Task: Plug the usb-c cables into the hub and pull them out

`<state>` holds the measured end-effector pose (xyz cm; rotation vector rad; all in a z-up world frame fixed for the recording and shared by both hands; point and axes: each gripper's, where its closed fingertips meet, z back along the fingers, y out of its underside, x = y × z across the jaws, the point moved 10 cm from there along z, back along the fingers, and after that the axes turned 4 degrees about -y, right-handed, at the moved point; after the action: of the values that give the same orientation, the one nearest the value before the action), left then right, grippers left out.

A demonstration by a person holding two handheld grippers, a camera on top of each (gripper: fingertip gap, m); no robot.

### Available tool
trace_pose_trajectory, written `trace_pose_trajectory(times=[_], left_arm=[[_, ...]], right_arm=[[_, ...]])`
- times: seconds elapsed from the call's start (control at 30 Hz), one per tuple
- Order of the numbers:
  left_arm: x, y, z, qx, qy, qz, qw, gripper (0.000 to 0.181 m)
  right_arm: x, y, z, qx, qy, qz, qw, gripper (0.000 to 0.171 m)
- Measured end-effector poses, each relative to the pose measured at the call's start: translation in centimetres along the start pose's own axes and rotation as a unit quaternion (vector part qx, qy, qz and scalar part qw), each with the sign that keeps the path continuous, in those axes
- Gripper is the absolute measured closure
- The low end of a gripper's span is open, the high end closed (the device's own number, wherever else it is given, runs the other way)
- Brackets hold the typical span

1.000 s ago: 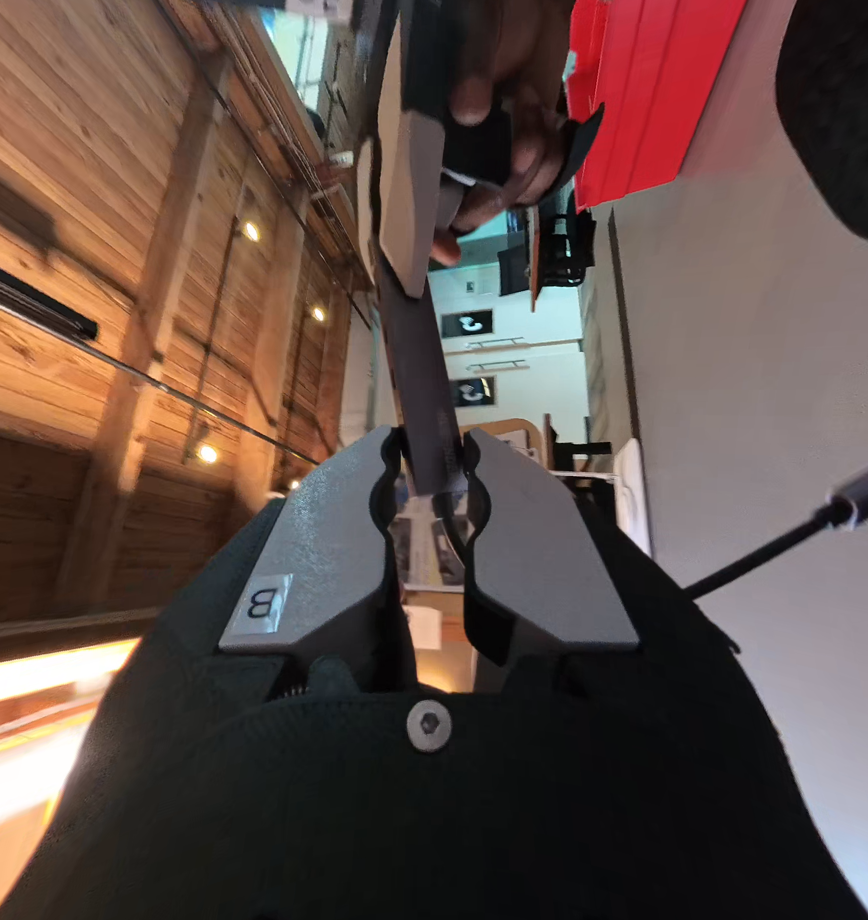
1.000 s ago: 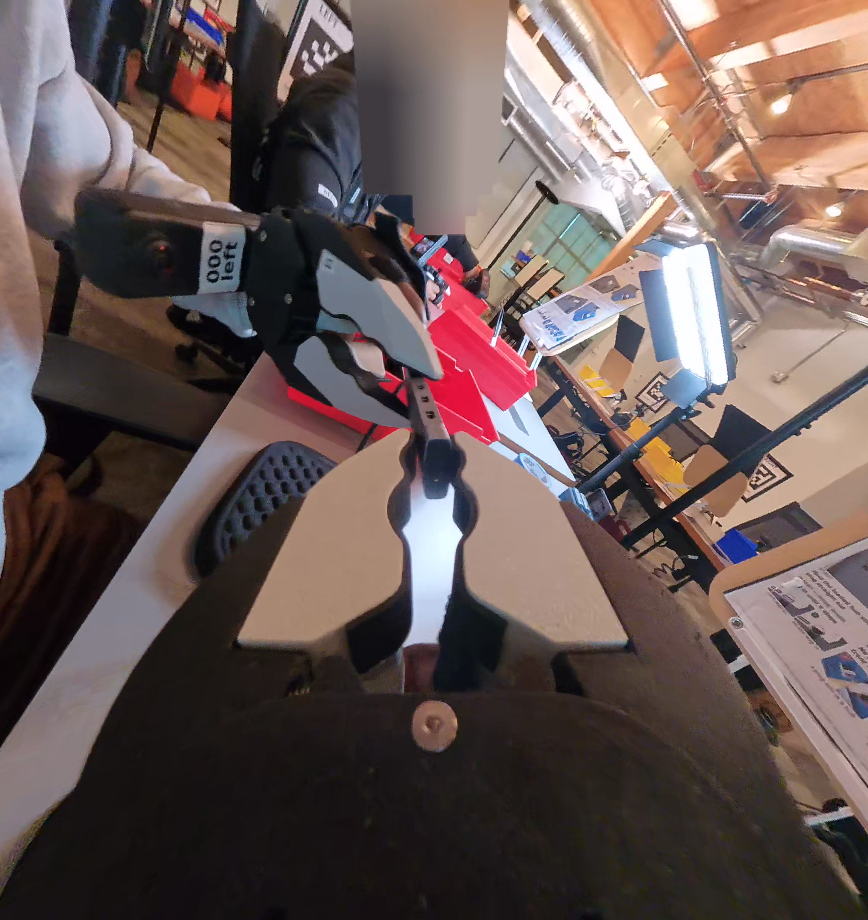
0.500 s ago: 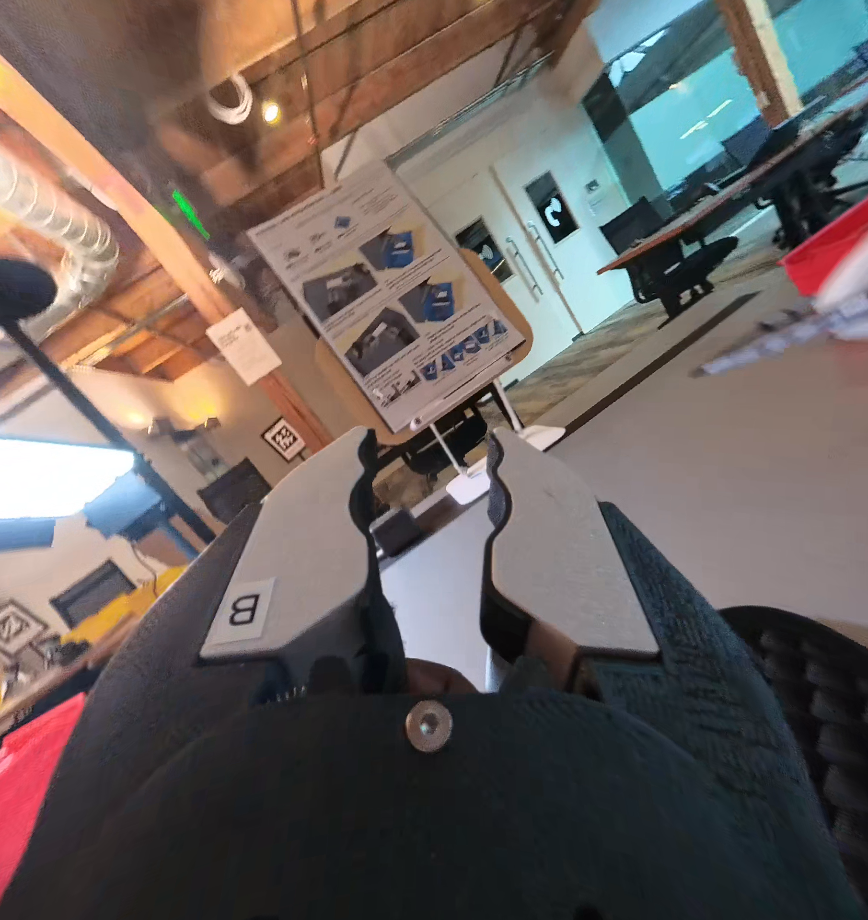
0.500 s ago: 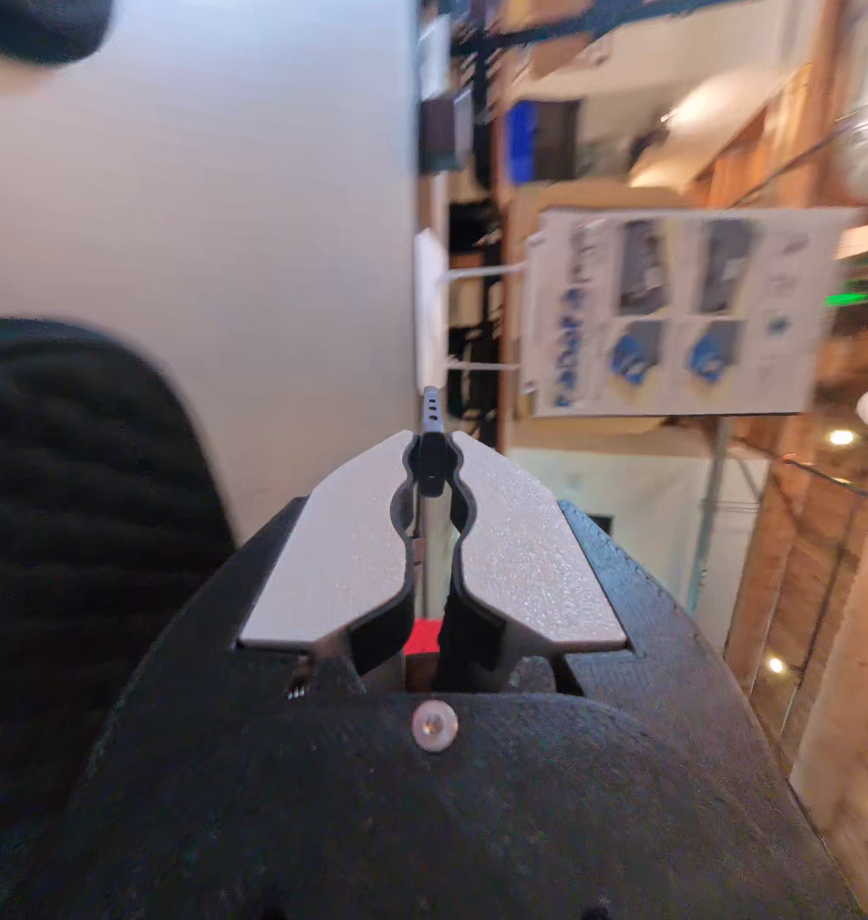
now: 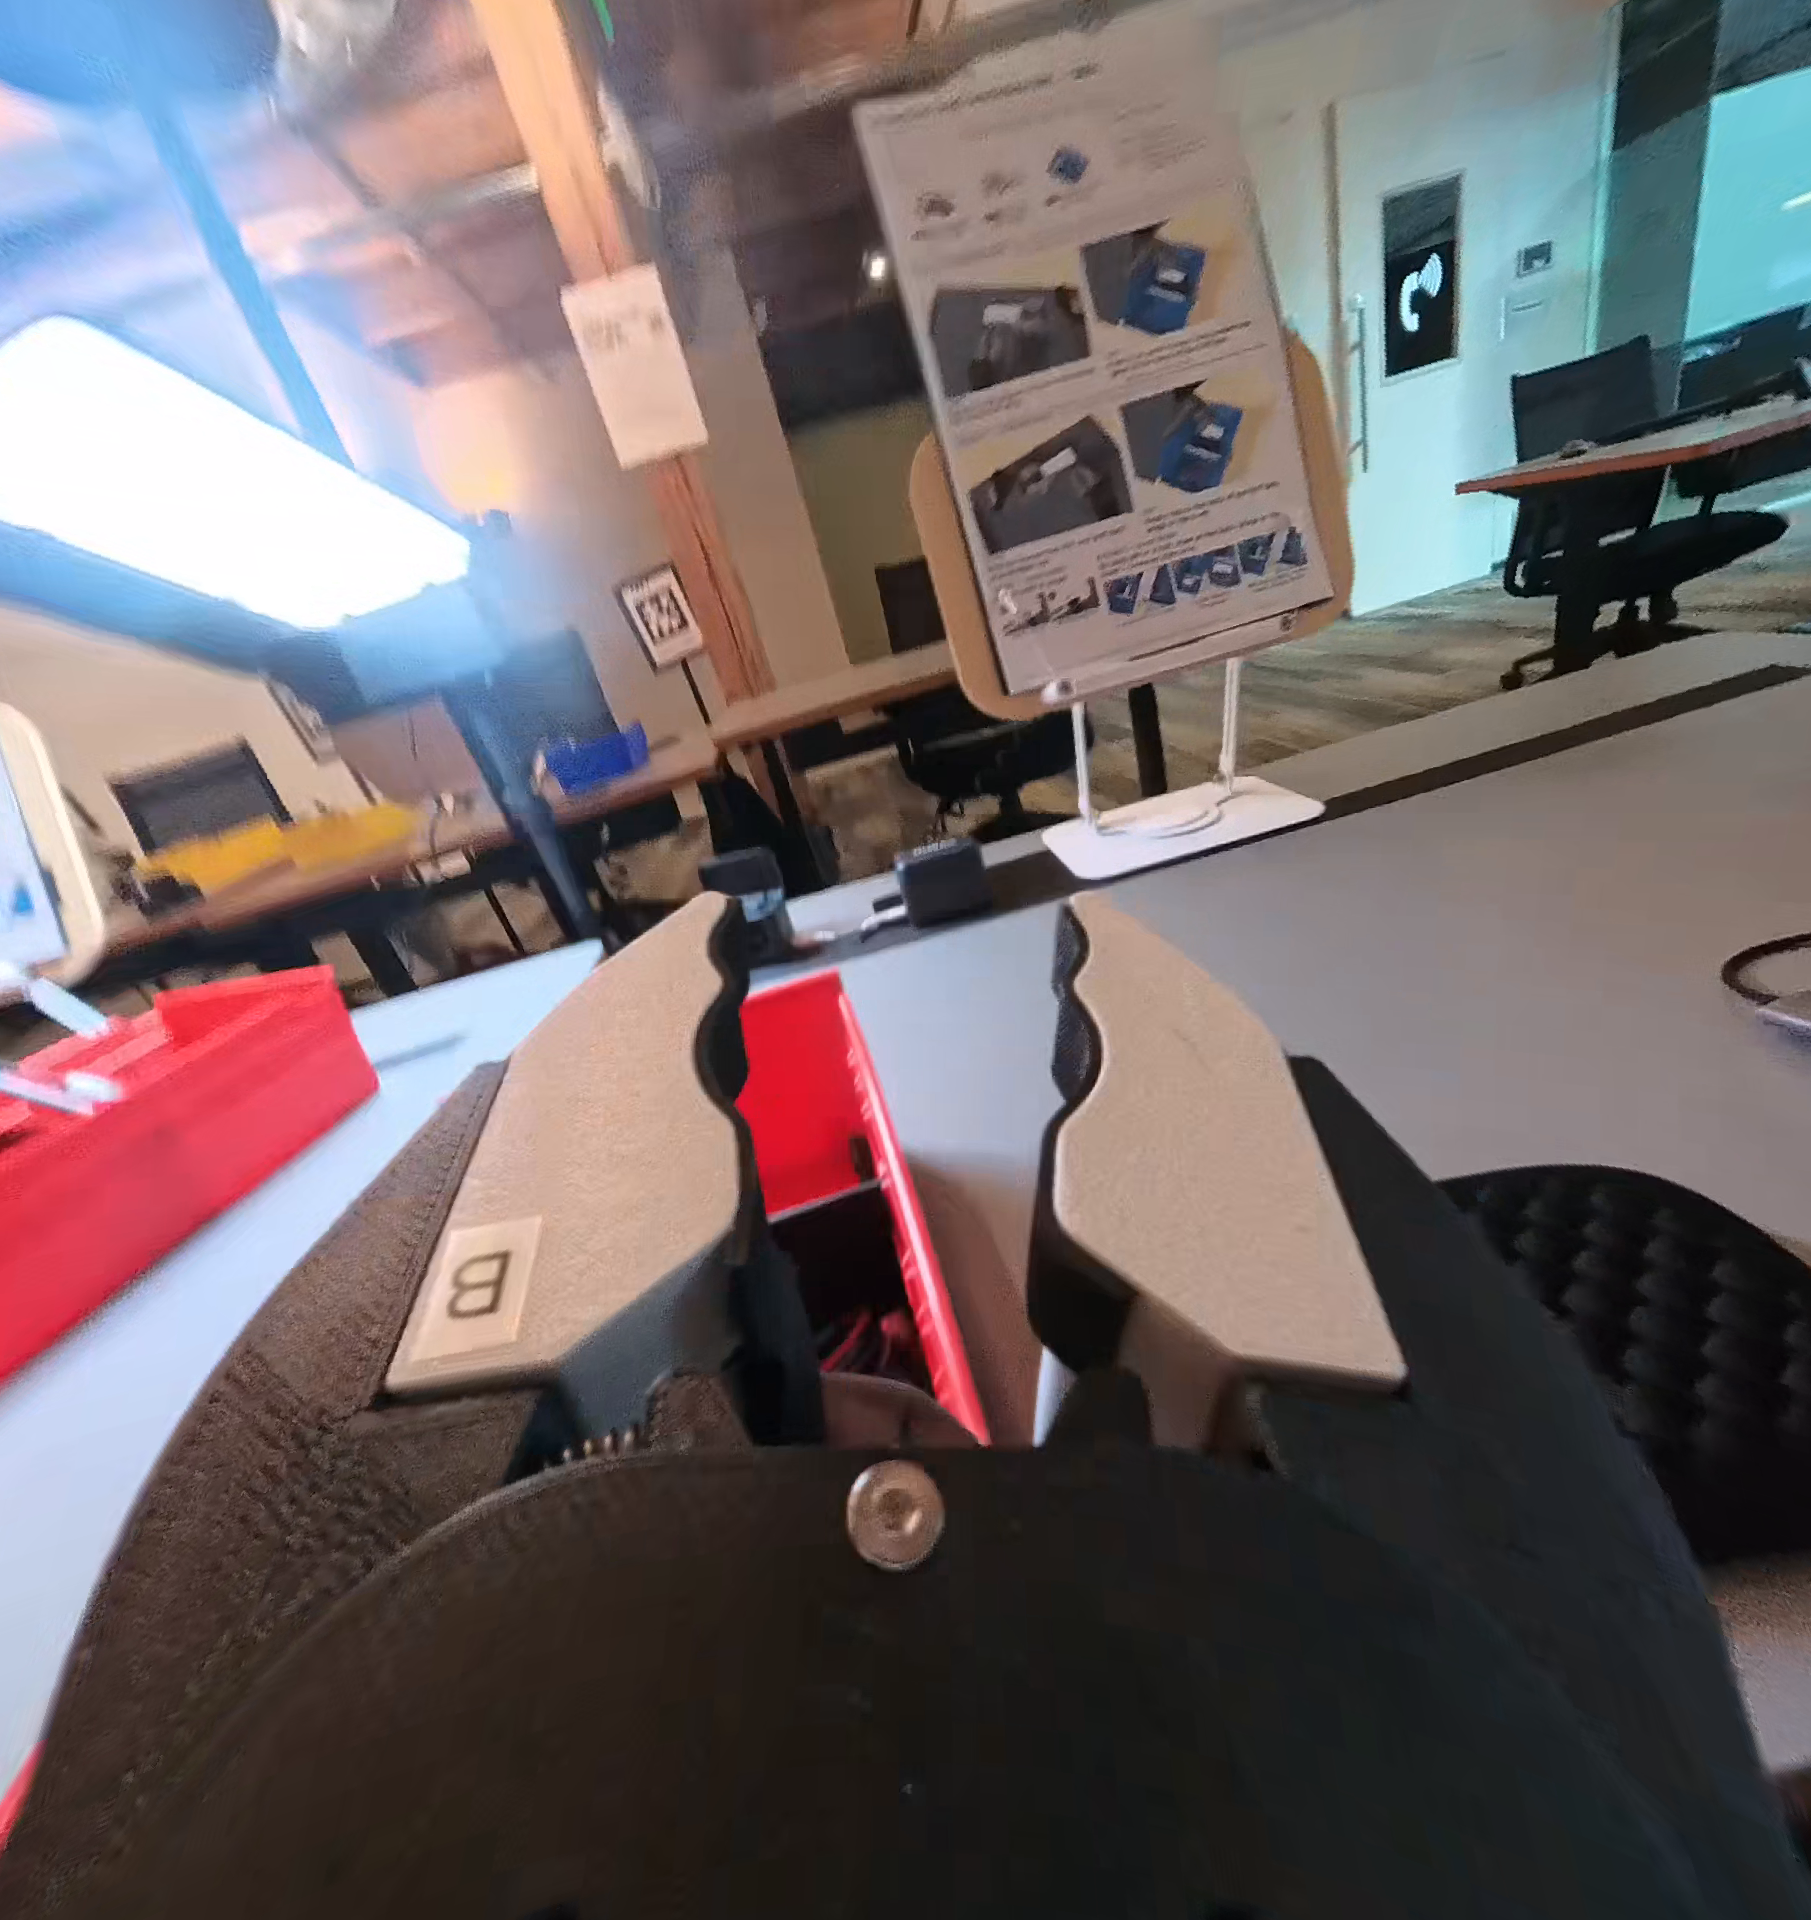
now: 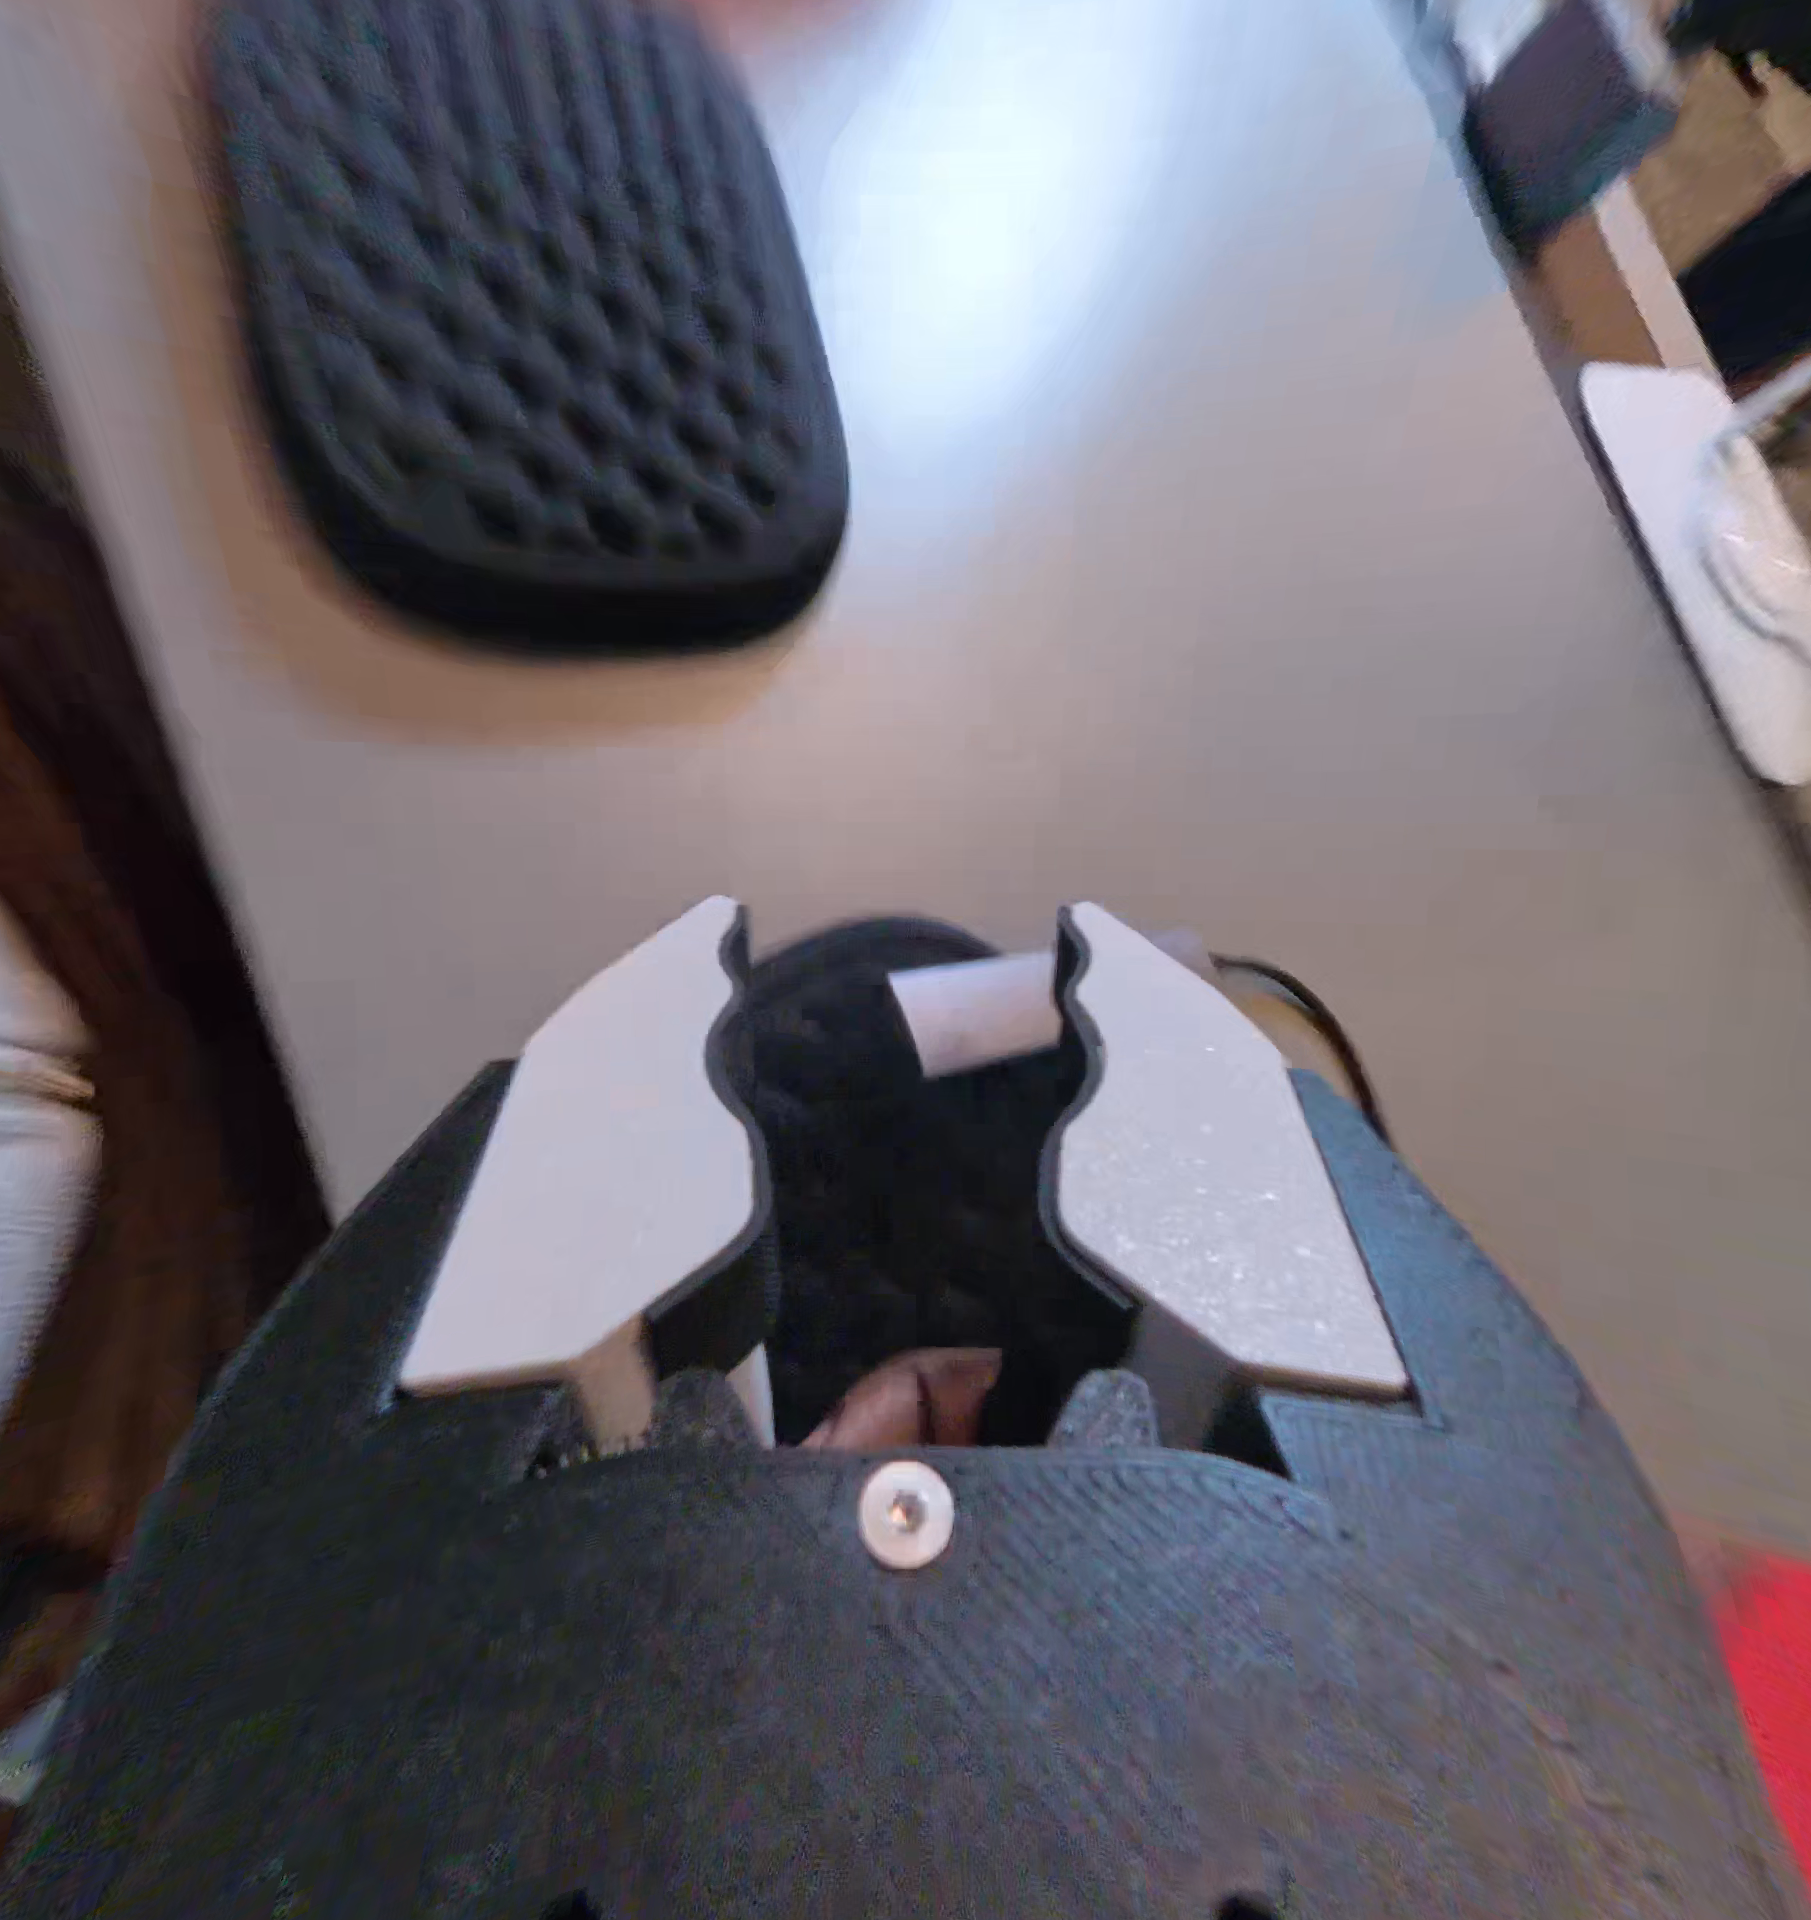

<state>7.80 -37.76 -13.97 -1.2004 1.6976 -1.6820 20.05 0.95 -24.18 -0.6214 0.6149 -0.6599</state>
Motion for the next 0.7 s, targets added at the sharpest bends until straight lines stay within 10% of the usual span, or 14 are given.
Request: trace_pose_trajectory(times=[0.2,0.7], left_arm=[[5.6,1.7,2.6,0.16,-0.013,0.095,0.982,0.124],[5.8,8.9,-3.4,0.509,0.15,-0.26,0.807,0.131]], right_arm=[[-4.4,2.6,3.4,-0.38,0.004,-0.174,0.908,0.1],[-6.2,6.1,3.2,-0.498,-0.012,-0.296,0.815,0.12]])
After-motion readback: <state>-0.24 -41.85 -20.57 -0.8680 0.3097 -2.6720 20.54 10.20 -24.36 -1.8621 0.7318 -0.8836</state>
